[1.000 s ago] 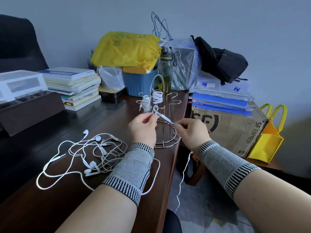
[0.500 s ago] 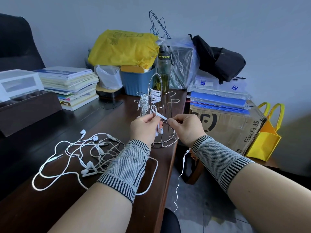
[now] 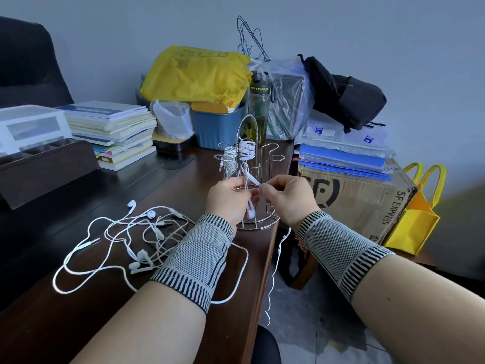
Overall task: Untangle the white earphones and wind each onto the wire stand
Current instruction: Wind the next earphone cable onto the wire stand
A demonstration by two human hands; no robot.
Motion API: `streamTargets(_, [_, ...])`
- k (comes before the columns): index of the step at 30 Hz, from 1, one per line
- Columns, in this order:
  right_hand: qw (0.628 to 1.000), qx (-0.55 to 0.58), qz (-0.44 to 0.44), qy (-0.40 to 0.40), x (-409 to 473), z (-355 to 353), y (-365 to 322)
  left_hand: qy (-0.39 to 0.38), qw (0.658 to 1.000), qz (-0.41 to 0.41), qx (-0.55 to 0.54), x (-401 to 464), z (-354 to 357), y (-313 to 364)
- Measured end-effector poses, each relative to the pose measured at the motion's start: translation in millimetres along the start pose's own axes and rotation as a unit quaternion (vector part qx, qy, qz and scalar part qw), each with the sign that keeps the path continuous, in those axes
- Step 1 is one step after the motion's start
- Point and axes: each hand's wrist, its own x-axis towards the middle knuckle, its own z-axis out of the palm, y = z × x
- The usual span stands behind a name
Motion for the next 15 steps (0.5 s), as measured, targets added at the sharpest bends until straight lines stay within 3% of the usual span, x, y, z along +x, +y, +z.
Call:
streamTargets(6, [1.000, 0.013, 0.006, 0.007, 1.6, 3.9, -1.3, -0.026, 0.997, -0.044, -0.060, 2.8, 3.0, 0.7])
streamTargets(15, [1.000, 0.006, 0.000, 0.029, 5.4, 7.1, 2.3, 0.069, 0.997, -0.011, -0.034, 5.6, 9.7, -6.9])
